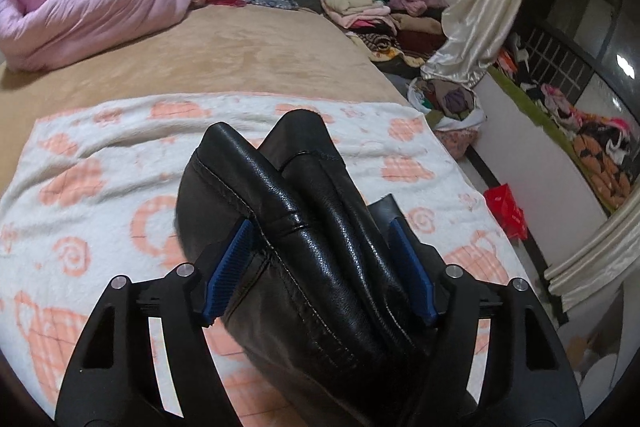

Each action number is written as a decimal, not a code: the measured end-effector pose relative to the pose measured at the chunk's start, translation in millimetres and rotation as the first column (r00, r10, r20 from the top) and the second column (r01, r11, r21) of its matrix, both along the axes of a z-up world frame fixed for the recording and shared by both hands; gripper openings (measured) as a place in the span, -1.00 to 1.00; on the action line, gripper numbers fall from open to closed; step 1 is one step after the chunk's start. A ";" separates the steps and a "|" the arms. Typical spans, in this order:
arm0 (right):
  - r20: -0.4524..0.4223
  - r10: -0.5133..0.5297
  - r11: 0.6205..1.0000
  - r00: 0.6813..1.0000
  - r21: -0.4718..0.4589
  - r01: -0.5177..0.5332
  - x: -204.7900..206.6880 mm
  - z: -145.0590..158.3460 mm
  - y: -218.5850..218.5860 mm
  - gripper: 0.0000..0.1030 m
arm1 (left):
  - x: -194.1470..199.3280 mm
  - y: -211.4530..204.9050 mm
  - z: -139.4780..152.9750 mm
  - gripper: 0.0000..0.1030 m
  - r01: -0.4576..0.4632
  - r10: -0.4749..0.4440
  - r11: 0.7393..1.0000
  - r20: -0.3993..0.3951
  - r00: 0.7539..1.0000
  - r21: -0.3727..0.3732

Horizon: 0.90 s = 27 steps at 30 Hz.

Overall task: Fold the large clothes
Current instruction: 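Lift the folded black leather jacket up off the blanket with both grippers, then fold the held jacket over on itself and lower it onto the blanket with both grippers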

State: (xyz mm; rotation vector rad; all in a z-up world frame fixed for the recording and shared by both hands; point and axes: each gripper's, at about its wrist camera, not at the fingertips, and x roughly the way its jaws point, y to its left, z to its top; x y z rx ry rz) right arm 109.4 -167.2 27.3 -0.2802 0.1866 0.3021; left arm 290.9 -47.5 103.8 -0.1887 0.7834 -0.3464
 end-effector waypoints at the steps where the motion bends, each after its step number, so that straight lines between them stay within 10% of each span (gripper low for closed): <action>1: -0.002 -0.007 1.000 1.000 0.007 0.007 1.6 0.3 -6.6 -0.73 | 1.9 -9.4 0.1 0.19 0.008 -0.008 1.000 0.000 1.000 0.009; 20: -0.225 -0.095 0.950 0.970 0.270 0.156 40.2 -27.1 -116.3 -0.73 | 14.4 -99.4 -17.9 0.35 0.105 -0.105 0.994 0.000 0.994 0.030; 25: -0.442 -0.022 0.845 0.897 0.470 0.253 54.2 -58.3 -163.7 -0.72 | -1.8 -67.2 -47.5 0.53 0.036 -0.035 0.998 -0.028 0.999 0.042; 27: -0.552 0.061 0.739 0.832 0.585 0.334 64.2 -85.7 -187.0 -0.70 | -8.1 -48.8 -69.7 0.55 -0.012 0.015 0.999 -0.073 0.997 0.041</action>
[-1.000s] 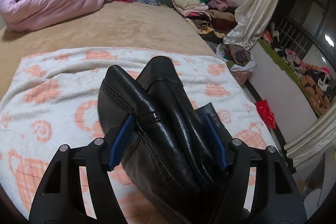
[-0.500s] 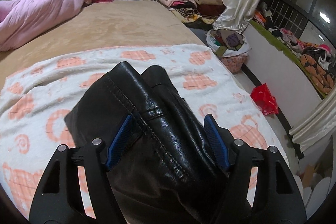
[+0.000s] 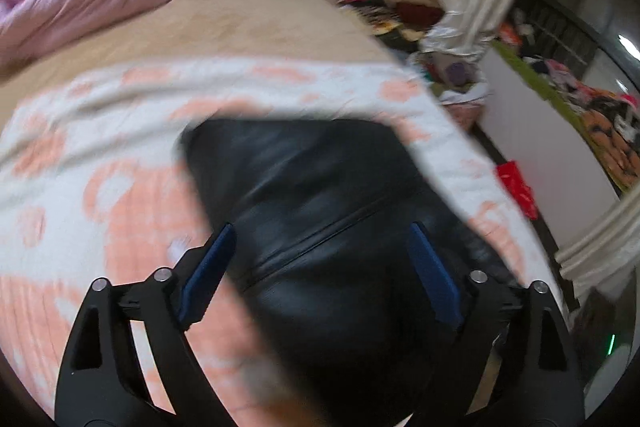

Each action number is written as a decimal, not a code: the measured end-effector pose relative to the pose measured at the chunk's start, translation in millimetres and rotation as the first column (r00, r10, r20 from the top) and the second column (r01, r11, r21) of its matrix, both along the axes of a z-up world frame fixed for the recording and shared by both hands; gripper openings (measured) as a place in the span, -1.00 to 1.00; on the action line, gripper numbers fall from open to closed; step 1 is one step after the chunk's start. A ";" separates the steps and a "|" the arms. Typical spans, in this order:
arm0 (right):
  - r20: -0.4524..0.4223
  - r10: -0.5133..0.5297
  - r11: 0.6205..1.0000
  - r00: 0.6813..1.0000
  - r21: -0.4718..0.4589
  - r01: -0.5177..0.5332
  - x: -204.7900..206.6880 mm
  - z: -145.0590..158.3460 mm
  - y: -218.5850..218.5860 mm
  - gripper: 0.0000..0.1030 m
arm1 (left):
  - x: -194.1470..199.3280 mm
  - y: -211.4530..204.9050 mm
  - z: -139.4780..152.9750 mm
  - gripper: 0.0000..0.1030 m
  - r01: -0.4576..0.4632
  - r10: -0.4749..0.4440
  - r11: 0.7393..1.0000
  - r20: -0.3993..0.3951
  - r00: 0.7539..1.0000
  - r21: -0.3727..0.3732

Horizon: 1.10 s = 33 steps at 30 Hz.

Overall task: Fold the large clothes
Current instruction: 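Fold the held jacket over on itself and lower it onto the blanket with both grippers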

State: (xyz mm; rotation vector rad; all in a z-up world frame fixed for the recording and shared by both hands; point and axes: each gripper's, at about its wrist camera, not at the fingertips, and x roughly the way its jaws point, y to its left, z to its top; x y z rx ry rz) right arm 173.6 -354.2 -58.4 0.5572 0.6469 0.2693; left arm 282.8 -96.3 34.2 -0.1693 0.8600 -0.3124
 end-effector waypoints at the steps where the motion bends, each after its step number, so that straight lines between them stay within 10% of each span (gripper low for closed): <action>1: -0.048 -0.001 0.997 0.999 0.072 0.004 3.5 -12.9 -6.4 -0.68 | -2.8 9.4 -16.8 0.55 -0.024 0.023 1.000 -0.037 0.999 -0.012; 5: -0.127 0.043 0.968 0.991 0.250 -0.010 10.6 -37.8 -17.9 -0.46 | -7.0 22.1 -56.8 0.56 -0.037 0.026 0.995 -0.124 0.992 -0.088; 10: -0.087 0.039 0.995 0.995 0.092 -0.031 17.1 8.2 -20.7 0.78 | -8.7 21.8 -50.6 0.59 -0.022 0.015 0.997 -0.101 0.995 -0.069; 14: -0.101 0.034 0.997 0.994 -0.061 -0.040 43.3 30.9 -18.7 0.80 | -9.2 22.9 -53.2 0.59 -0.023 0.013 0.996 -0.107 0.994 -0.088; 16: -0.155 0.082 0.994 0.985 -0.056 -0.092 63.6 23.5 -18.7 0.30 | -10.3 23.1 -53.9 0.59 -0.023 0.013 0.995 -0.110 0.994 -0.096; 17: -0.165 0.134 0.989 0.977 -0.039 -0.142 71.4 19.2 -15.3 -0.42 | -10.7 23.5 -53.8 0.59 -0.021 0.009 0.995 -0.113 0.994 -0.103; 19: -0.145 0.158 0.987 0.977 -0.018 -0.162 75.3 18.5 -20.2 -0.51 | -12.7 21.7 -51.8 0.60 -0.012 0.002 0.995 -0.112 0.994 -0.095; 23: -0.176 0.137 0.991 0.975 0.034 -0.133 74.6 -5.1 -30.8 -0.47 | -17.0 18.3 -55.7 0.71 0.016 -0.031 0.993 -0.132 0.991 -0.114; 30: -0.185 0.114 0.991 0.976 -0.043 -0.124 67.5 -0.1 -35.3 0.52 | -22.7 6.3 -67.9 0.82 0.046 -0.068 0.991 -0.174 0.982 -0.124; 33: -0.191 0.120 0.991 0.974 -0.027 -0.128 72.6 -2.5 -40.7 0.51 | -25.7 1.4 -67.6 0.82 0.062 -0.081 0.992 -0.169 0.982 -0.113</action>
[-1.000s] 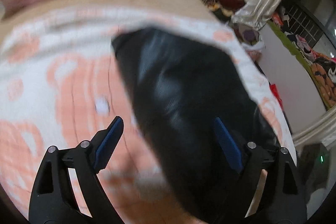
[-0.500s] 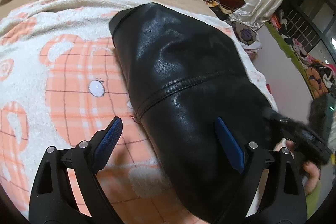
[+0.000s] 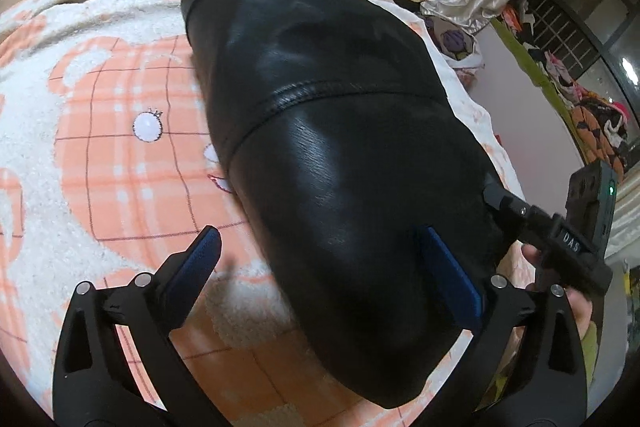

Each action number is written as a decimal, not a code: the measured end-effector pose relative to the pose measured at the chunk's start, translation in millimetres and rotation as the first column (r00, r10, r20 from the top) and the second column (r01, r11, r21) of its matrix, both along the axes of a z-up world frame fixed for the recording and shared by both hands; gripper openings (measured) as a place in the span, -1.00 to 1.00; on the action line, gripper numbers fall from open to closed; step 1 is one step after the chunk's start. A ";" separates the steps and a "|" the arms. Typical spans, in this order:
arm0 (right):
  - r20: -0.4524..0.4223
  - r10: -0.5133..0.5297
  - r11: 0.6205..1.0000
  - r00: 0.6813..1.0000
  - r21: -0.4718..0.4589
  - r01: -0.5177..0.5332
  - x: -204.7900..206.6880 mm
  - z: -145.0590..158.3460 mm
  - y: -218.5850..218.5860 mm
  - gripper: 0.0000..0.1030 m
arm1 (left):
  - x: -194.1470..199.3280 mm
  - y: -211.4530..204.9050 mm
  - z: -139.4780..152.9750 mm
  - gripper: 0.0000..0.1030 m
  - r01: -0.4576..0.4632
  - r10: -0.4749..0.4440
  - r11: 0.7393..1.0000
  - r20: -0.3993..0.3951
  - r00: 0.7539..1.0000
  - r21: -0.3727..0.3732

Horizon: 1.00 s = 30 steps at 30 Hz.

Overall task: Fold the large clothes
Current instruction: 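Fold the held jacket over on itself and lower it onto the blanket with both grippers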

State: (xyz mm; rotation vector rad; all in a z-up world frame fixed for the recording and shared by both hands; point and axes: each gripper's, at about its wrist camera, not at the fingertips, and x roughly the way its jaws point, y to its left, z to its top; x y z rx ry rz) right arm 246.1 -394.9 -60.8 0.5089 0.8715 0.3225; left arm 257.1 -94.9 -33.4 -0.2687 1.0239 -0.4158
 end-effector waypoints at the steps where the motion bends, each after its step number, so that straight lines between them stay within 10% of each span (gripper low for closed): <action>1: -0.014 0.002 1.000 1.000 0.015 -0.002 1.6 -3.4 -1.9 0.50 | 0.2 -0.9 0.0 0.82 0.003 -0.003 1.000 0.002 1.000 0.006; 11: -0.046 0.005 0.981 0.999 0.196 0.004 -1.8 -32.8 -6.0 -0.03 | 2.3 -17.2 1.8 0.82 0.015 -0.016 0.999 0.018 1.000 0.045; 26: -0.027 -0.016 0.980 0.999 0.200 0.021 -39.0 -24.4 31.3 -0.08 | 10.8 10.4 0.1 0.82 -0.040 0.039 0.998 0.029 0.999 0.056; 28: -0.026 -0.015 0.987 1.000 0.161 0.019 -38.0 -20.2 33.2 0.01 | 11.5 11.7 -3.7 0.84 -0.042 0.040 0.998 0.024 0.999 0.051; 30: -0.039 0.002 0.994 0.999 0.110 0.003 -35.2 -10.0 31.5 0.64 | 10.5 13.0 -3.4 0.84 -0.047 0.045 0.998 0.031 0.998 0.048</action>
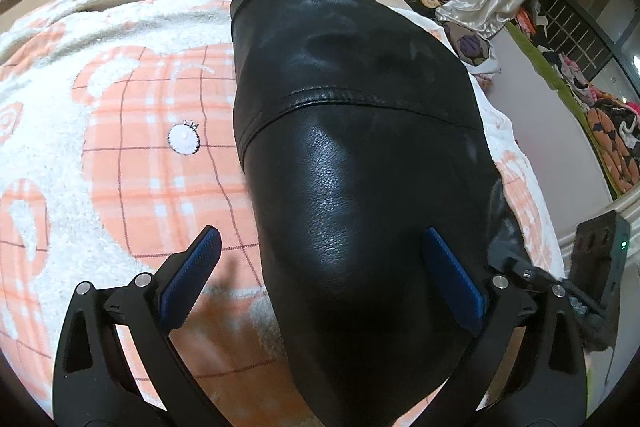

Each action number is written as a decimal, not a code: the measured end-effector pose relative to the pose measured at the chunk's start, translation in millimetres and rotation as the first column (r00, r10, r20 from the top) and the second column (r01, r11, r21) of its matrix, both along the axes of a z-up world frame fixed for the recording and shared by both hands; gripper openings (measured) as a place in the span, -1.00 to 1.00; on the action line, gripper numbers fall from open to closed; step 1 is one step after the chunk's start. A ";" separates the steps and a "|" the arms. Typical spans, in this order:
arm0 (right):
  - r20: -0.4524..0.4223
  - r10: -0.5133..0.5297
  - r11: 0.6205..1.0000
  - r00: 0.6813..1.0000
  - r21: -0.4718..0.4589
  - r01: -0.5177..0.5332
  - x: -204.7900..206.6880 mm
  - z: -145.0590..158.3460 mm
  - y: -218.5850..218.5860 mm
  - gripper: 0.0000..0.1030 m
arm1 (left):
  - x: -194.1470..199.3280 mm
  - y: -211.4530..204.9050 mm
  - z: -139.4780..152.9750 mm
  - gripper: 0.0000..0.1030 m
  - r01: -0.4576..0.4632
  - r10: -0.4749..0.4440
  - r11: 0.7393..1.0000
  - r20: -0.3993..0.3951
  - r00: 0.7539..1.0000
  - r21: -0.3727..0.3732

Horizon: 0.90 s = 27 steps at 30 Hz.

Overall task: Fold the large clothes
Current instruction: 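Fold the held jacket over on itself and lower it onto the blanket with both grippers, then press and square the folded jacket's edges with both grippers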

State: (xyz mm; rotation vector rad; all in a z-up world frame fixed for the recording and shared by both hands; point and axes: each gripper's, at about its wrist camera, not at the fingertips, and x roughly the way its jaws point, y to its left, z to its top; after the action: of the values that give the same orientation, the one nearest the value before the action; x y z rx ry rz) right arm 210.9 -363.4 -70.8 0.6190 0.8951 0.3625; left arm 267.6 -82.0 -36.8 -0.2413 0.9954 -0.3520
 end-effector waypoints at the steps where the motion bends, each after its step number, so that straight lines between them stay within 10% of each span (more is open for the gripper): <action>1: 0.002 0.003 1.000 1.000 -0.018 -0.003 0.7 6.5 -1.9 0.69 | -0.4 0.6 1.1 0.84 -0.001 0.001 1.000 0.005 1.000 0.001; 10: 0.131 -0.001 0.979 0.991 -0.203 0.028 62.6 73.3 4.2 0.63 | -5.5 -7.2 7.9 0.84 0.003 -0.004 0.999 0.026 1.000 0.038; 16: 0.045 0.044 0.958 0.998 -0.286 -0.029 128.3 65.0 29.4 0.17 | -7.1 -11.2 9.9 0.84 0.010 -0.013 0.998 0.040 0.999 0.061; 18: 0.043 0.091 0.950 0.995 -0.302 -0.074 134.7 61.9 40.2 -0.70 | -6.6 -12.3 10.9 0.84 0.012 -0.016 0.997 0.045 0.999 0.070; 23: 0.225 0.153 0.976 0.962 -0.187 -0.111 114.9 93.8 28.5 -0.82 | -9.8 -14.3 16.0 0.84 0.032 -0.036 0.997 0.062 0.997 0.064; 27: 0.153 0.103 0.975 0.983 -0.211 -0.070 130.0 67.8 12.2 -0.81 | -9.3 -27.8 11.1 0.84 0.060 -0.064 0.995 0.048 0.997 0.077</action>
State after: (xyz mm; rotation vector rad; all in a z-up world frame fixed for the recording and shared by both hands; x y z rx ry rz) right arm 340.9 -351.1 -3.0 0.3549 0.7912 0.3882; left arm 258.2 -109.8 -25.7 -0.1320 0.9658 -0.3745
